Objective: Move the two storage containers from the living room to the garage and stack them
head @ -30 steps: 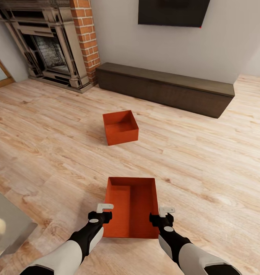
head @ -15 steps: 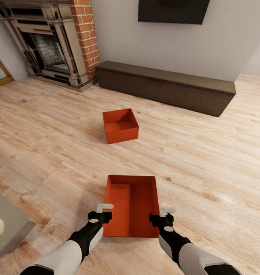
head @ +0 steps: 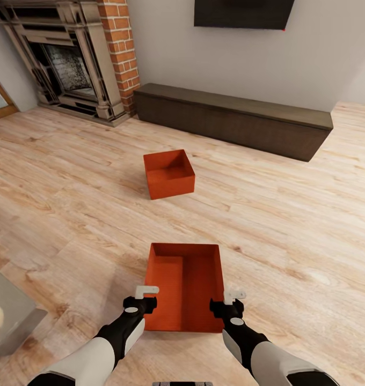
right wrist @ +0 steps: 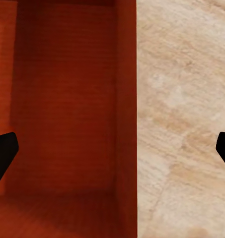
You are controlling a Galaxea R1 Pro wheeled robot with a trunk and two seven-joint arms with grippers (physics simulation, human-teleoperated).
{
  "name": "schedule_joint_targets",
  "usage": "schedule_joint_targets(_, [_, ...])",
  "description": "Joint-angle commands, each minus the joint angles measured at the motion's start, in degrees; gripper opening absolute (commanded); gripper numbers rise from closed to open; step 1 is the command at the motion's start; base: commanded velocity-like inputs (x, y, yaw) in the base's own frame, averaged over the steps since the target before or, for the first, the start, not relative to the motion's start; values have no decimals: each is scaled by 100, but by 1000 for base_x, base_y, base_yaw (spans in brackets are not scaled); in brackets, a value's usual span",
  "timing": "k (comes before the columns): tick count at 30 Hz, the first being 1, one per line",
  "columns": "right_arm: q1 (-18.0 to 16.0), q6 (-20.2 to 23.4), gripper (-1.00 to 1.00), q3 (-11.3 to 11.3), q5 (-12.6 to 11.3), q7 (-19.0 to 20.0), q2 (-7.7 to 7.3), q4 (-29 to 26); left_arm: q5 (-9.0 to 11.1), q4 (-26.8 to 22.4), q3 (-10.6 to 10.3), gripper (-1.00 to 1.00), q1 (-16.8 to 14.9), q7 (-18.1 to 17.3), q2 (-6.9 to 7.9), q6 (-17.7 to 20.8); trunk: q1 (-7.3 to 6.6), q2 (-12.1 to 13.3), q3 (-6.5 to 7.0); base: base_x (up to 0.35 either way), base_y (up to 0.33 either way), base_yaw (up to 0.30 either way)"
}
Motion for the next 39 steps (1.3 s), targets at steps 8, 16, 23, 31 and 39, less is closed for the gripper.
schedule_joint_targets(8, [-1,-12,100,8,32,-34,-37,5,44,-8,-41,100,-1,37,15,12,176,-324,-147,0,0,0])
schedule_joint_targets(16, [-4,-173,100,8,32,-34,-149,8,44,-21,-42,100,-1,37,37,-14,351,-645,-291,0,0,0])
schedule_joint_targets(23, [-5,-185,100,8,32,-34,-155,8,44,-36,-44,100,-1,41,38,-15,483,-885,-399,0,0,0])
schedule_joint_targets(31, [-4,-186,100,8,32,-34,-155,8,44,-59,-40,100,-1,54,38,-23,483,-885,-399,0,0,0])
schedule_joint_targets(39, [-3,-186,100,8,32,-34,-155,8,51,-67,-40,100,-1,62,38,-32,483,-885,-399,0,0,0])
